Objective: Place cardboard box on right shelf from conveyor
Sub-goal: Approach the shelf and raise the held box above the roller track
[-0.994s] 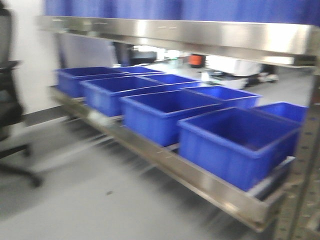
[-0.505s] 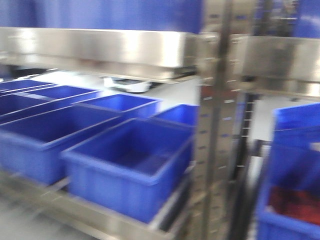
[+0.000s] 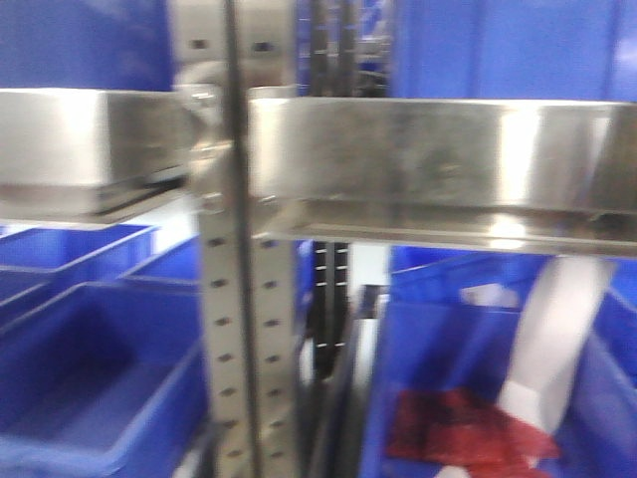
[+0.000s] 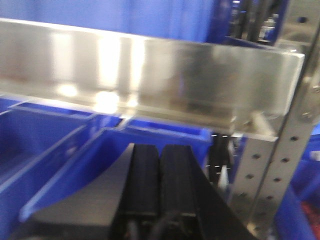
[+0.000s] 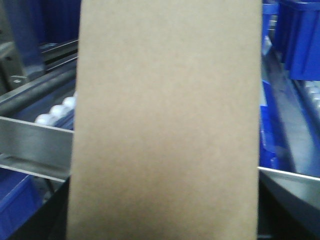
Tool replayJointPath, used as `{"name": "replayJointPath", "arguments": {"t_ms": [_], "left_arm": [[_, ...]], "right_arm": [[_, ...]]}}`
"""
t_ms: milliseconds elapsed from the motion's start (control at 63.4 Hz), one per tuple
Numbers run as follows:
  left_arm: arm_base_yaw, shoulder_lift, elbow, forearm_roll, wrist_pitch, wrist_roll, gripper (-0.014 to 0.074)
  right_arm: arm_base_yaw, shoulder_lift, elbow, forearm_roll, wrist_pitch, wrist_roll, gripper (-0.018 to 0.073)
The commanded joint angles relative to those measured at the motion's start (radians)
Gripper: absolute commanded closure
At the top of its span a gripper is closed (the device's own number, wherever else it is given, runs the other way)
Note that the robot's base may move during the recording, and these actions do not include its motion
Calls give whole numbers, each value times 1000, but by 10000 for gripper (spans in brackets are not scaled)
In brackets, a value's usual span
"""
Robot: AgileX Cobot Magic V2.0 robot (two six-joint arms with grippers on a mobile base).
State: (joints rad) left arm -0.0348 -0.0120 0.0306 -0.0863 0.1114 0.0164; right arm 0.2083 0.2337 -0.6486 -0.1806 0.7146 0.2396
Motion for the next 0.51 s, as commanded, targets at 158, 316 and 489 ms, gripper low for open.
{"name": "replayJointPath", "arguments": {"t_ms": [158,316,489], "left_arm": [[-4,-12,-3,-5,-84,-5,715],[-4,-12,-3,-5,-84,-5,715],[-4,-12,-3,-5,-84,-5,715]], "right_arm": [[-6,18,-27,-18,-100,-10,364],[-6,18,-27,-18,-100,-10,364],[-6,18,-27,-18,-100,-10,364]]}}
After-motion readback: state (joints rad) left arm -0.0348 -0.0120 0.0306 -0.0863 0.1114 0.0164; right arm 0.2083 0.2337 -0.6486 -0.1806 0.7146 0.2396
